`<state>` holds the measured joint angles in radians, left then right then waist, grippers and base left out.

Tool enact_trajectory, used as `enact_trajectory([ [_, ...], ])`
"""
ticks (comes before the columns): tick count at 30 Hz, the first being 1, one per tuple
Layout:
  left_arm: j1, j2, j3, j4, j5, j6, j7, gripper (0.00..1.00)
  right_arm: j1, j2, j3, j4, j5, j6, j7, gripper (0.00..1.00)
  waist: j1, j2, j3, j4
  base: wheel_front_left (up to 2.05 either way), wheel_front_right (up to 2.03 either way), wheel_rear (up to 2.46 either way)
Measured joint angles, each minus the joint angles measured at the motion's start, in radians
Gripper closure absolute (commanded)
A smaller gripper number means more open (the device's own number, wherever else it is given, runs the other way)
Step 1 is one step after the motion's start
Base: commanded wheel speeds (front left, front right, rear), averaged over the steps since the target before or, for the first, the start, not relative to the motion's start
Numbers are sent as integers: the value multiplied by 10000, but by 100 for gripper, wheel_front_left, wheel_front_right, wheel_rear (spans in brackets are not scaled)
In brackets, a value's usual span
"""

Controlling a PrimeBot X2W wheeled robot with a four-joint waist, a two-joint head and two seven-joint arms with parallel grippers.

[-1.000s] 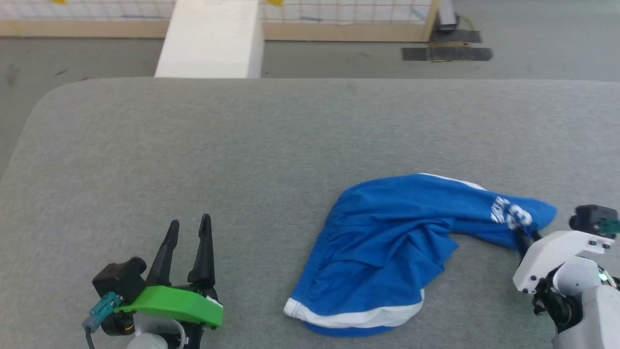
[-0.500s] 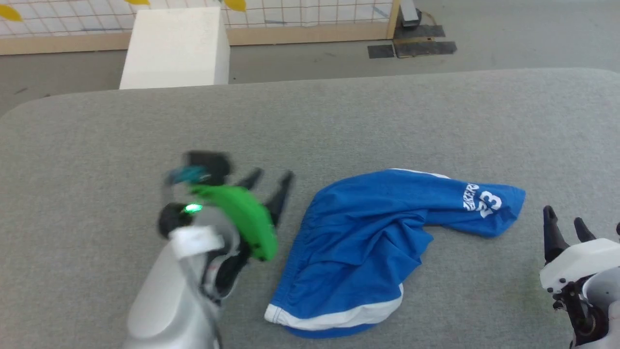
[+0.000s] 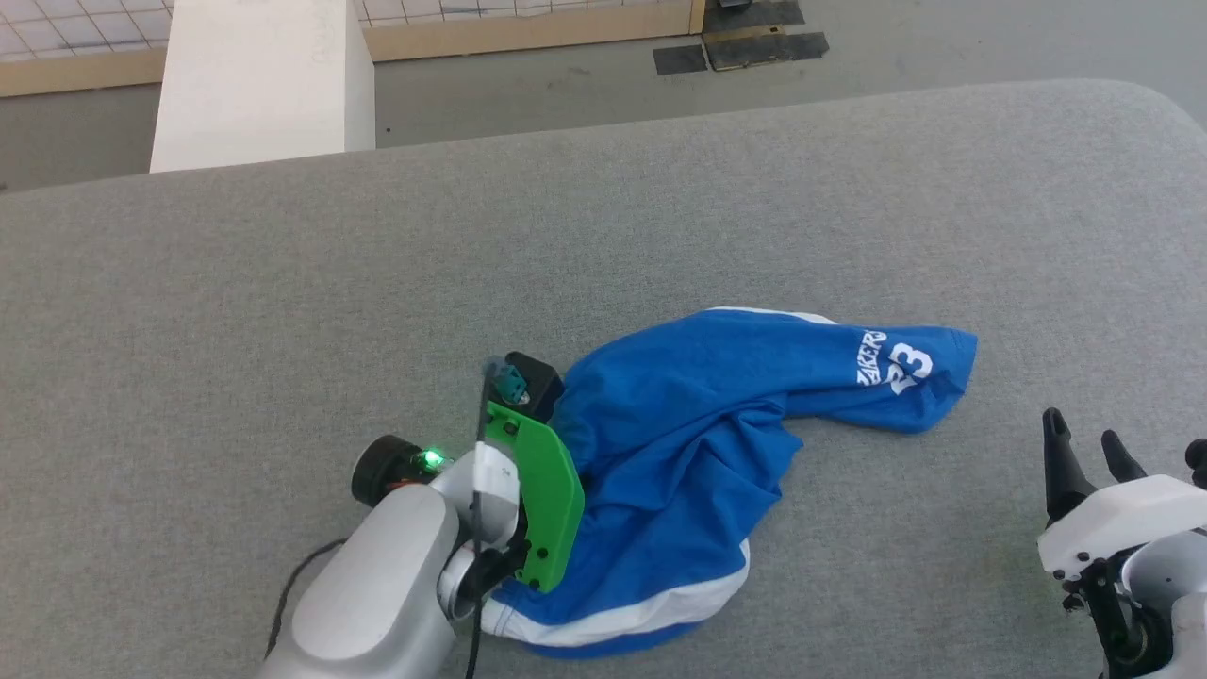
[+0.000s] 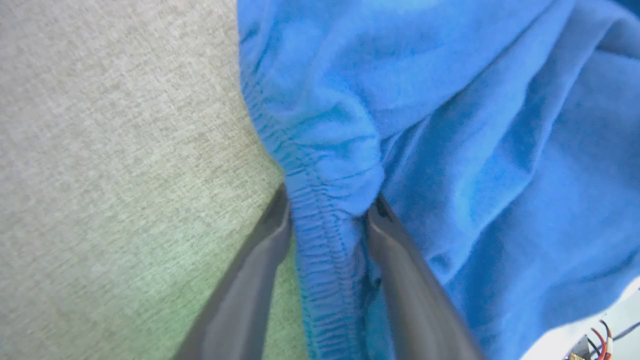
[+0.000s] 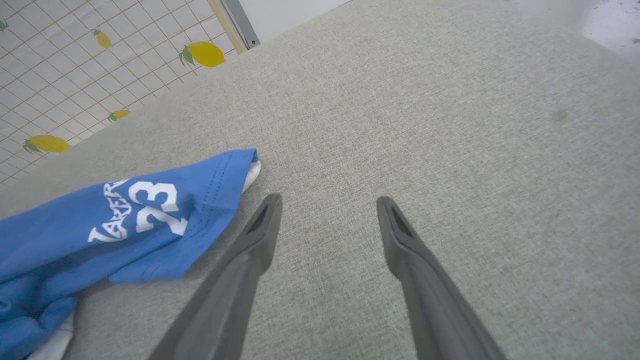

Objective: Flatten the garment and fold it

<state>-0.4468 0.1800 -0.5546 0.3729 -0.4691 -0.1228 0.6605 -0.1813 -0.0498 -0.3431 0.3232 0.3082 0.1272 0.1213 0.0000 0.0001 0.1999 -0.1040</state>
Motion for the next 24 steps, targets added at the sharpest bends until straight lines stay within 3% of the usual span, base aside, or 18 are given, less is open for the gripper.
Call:
enact_trajectory([
  [5, 96, -314, 995, -303, -951, 38, -1168, 100, 21, -10, 2, 71, -6, 0, -77, 0, 0, 0, -72, 169, 0, 0, 0],
  [14, -279, 12, 3488, -2201, -2017, 894, -2815, 100, 51, 0, 222, 267, -17, 0, -71, 0, 0, 0, -587, 821, 0, 0, 0],
  [20, 2251, 454, 3785, -3229, -2117, 1668, -2481, 100, 183, 0, 420, 502, 13, 0, -71, 0, 0, 0, -930, 1414, 0, 0, 0],
  [24, 4205, 571, 3405, -3336, -2155, 1960, -1896, 100, 189, 0, 537, 623, 73, 0, -75, 0, 0, 0, -1096, 1846, 0, 0, 0],
])
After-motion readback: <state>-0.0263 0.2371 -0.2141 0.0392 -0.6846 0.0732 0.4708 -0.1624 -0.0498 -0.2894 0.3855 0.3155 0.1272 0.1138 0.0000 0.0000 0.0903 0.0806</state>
